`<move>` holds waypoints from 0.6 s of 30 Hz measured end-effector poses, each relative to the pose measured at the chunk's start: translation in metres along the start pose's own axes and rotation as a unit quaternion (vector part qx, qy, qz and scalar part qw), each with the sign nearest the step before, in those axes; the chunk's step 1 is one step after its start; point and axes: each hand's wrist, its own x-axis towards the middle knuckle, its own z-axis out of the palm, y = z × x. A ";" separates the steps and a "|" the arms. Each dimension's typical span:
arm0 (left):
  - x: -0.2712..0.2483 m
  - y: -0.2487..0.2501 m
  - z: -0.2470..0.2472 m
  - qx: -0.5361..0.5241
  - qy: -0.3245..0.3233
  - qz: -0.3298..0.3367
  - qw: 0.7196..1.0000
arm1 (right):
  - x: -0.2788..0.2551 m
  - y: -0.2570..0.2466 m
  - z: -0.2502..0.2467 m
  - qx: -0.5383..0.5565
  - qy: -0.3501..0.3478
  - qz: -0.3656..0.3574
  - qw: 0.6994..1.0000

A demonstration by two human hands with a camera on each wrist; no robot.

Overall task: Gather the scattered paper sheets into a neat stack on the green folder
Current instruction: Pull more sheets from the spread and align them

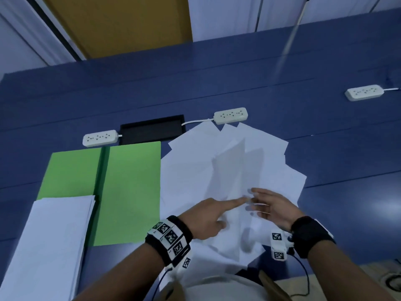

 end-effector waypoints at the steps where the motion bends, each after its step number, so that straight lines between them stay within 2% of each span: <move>1: -0.001 -0.004 -0.001 -0.014 0.005 0.001 1.000 | 0.004 0.003 0.004 -0.020 0.015 0.002 1.000; 5: -0.010 -0.031 0.000 -0.019 0.011 0.008 1.000 | 0.016 0.013 0.024 -0.135 0.079 -0.010 0.988; 7: -0.016 -0.037 -0.003 -0.104 0.045 -0.011 0.994 | 0.018 0.019 0.033 -0.178 0.090 -0.016 0.980; 8: -0.018 -0.043 -0.006 -0.176 0.082 -0.040 0.980 | 0.018 0.021 0.036 -0.204 0.093 -0.022 0.974; 9: -0.018 -0.047 -0.009 -0.258 0.129 -0.077 0.954 | 0.019 0.023 0.039 -0.234 0.098 -0.031 0.967; 11: -0.009 -0.071 -0.011 -0.356 0.246 -0.176 0.884 | 0.018 0.026 0.044 -0.283 0.104 -0.048 0.952; 12: -0.003 -0.086 -0.012 -0.331 0.294 -0.233 0.866 | 0.017 0.027 0.047 -0.297 0.105 -0.052 0.948; 13: 0.003 -0.100 -0.015 -0.279 0.316 -0.290 0.859 | 0.017 0.029 0.049 -0.304 0.106 -0.054 0.945; 14: 0.009 -0.113 -0.016 -0.203 0.311 -0.339 0.865 | 0.017 0.030 0.051 -0.310 0.106 -0.054 0.943; 16: 0.017 -0.125 -0.018 -0.060 0.255 -0.382 0.886 | 0.019 0.034 0.050 -0.320 0.107 -0.056 0.940; 18: 0.021 -0.124 -0.020 -0.006 0.206 -0.390 0.898 | 0.022 0.036 0.047 -0.335 0.108 -0.053 0.935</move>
